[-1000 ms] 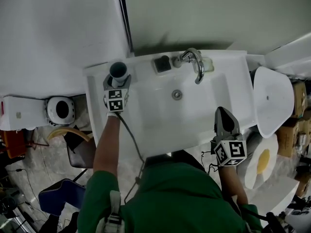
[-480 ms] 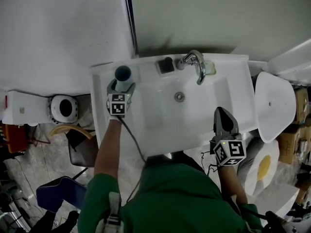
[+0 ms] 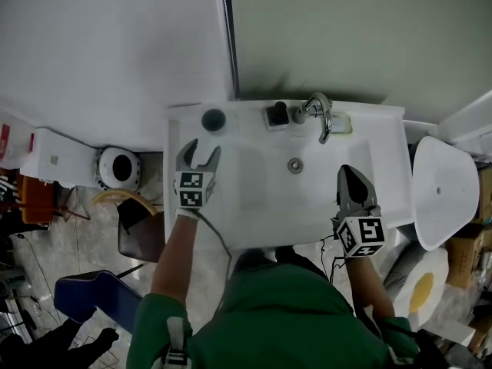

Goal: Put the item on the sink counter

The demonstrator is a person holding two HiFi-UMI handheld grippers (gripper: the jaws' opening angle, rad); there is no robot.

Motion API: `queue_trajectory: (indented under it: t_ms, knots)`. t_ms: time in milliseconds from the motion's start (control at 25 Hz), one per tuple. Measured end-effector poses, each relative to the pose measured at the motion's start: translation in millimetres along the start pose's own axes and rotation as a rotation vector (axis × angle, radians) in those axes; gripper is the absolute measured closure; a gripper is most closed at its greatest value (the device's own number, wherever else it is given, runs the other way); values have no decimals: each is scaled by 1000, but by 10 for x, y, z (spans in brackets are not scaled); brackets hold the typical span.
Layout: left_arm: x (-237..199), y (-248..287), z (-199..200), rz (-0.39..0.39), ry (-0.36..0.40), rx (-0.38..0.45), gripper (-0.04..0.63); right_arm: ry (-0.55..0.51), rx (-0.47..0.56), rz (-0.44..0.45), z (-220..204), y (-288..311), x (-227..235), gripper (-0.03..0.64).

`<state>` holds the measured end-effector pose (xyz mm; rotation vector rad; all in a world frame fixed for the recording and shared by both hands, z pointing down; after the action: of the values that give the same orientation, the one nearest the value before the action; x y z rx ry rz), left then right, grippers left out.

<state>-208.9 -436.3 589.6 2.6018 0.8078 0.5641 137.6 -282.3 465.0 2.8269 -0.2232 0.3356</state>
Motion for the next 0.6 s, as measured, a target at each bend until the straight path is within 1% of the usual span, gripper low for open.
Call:
queue_trajectory:
  t_ms: [120, 240, 320, 480, 600]
  knots:
    - [-39, -293, 503, 40, 21, 115, 368, -33, 49, 46, 188, 94, -2, 615]
    - [3, -601, 1006, 54, 37, 213, 435, -52, 85, 99, 417, 181, -48, 615]
    - [41, -764, 1290, 63, 35, 256, 473, -56, 110, 143, 583, 235, -124, 615]
    - [130, -1107, 1803, 102, 26, 341, 552, -65, 192, 224, 956, 250, -336, 615]
    - [230, -1419, 2097, 152, 32, 413, 565, -78, 229, 291, 1162, 210, -534, 615]
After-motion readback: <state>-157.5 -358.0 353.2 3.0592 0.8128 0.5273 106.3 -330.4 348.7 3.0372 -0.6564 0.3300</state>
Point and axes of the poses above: the fingertips, and each gripper's own axes: y forward along the fingers, x to its right, z out of its top, the point moved 6 cm from there along -y, backward along the fingers, and after that the axes turned 14 degrees about y, right-handed, at the moved point
